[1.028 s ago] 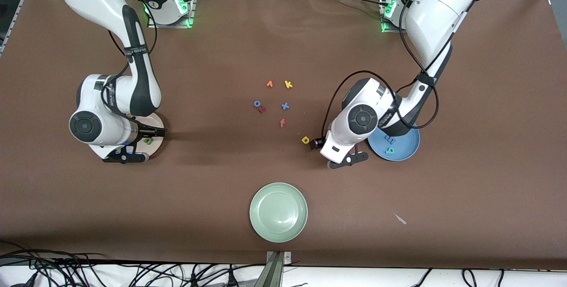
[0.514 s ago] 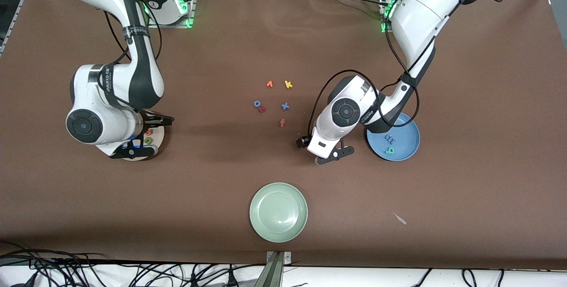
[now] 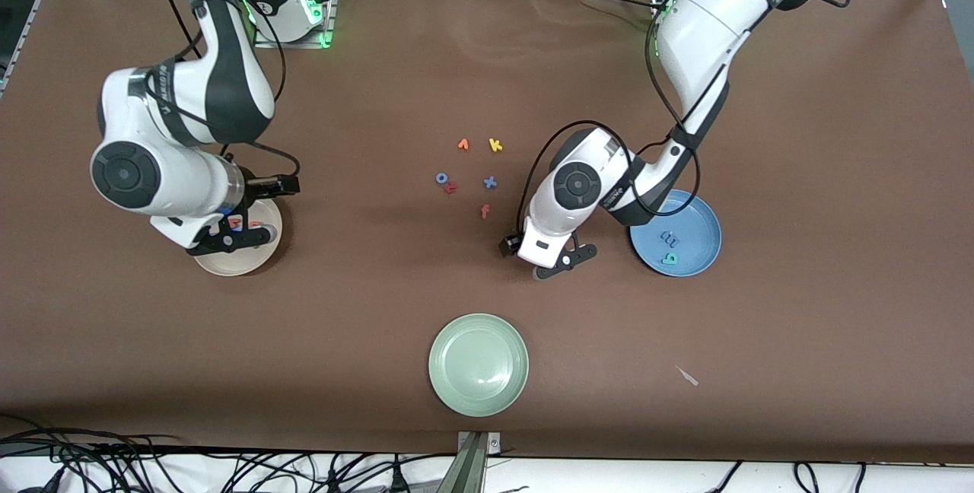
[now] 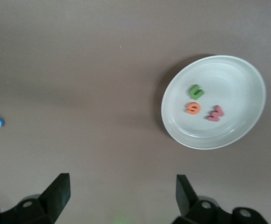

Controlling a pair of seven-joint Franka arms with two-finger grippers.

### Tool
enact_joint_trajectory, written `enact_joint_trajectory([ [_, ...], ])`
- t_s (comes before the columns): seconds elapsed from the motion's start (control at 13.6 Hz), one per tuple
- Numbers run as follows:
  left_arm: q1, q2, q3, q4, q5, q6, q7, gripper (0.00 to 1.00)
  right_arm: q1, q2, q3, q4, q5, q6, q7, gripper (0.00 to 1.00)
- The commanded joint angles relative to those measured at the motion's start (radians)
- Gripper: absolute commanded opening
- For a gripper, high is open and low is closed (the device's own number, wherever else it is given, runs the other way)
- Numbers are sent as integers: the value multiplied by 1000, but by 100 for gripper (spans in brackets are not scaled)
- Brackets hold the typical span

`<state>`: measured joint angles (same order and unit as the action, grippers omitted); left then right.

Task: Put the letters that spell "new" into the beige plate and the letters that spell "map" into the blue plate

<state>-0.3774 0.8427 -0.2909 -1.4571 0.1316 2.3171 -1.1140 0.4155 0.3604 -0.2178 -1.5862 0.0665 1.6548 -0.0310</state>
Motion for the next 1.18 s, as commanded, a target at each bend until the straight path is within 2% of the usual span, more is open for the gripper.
enact_joint_trajectory([
  [0.0, -61, 19, 55, 21, -10, 2, -6, 90, -173, -156, 183, -118, -71, 20, -3, 100],
  [0.07, -60, 22, 55, 17, -9, 1, 0, 89, -216, -210, 237, -159, -82, 37, -3, 100],
  [0.15, -61, 22, 55, 11, -9, -4, 6, 83, -231, -251, 251, -184, -82, 39, -4, 100],
  [0.22, -60, 22, 55, 11, -9, -5, 17, 71, -231, -282, 253, -190, -82, 25, -4, 100],
  [0.29, -54, 24, 55, 11, -9, -5, 28, 67, -234, -308, 253, -189, -83, -7, -4, 100],
  [0.44, -51, 27, 55, 11, -12, -5, 26, 59, -251, -336, 245, -180, -85, -47, -6, 100],
  [0.51, -57, 27, 55, 6, -10, -7, 19, 59, -251, -336, 241, -170, -85, -64, -4, 100],
  [0.66, -60, 21, 52, -12, -10, -10, 14, 56, -251, -336, 195, -111, -88, -93, -4, 100],
  [0.81, -63, 24, 52, -12, -12, -8, 13, 55, -251, -345, 151, -101, -88, -113, -3, 100],
  [0.88, -63, 24, 52, -12, -10, -8, 14, 44, -257, -348, 137, -101, -83, -107, -4, 100],
  [1.03, -58, 24, 52, -11, -12, -8, 25, 15, -264, -348, 123, -86, -86, -104, -3, 100],
  [1.1, -57, 22, 52, -11, -10, -8, 26, 9, -265, -348, 123, -81, -85, -105, -6, 100],
])
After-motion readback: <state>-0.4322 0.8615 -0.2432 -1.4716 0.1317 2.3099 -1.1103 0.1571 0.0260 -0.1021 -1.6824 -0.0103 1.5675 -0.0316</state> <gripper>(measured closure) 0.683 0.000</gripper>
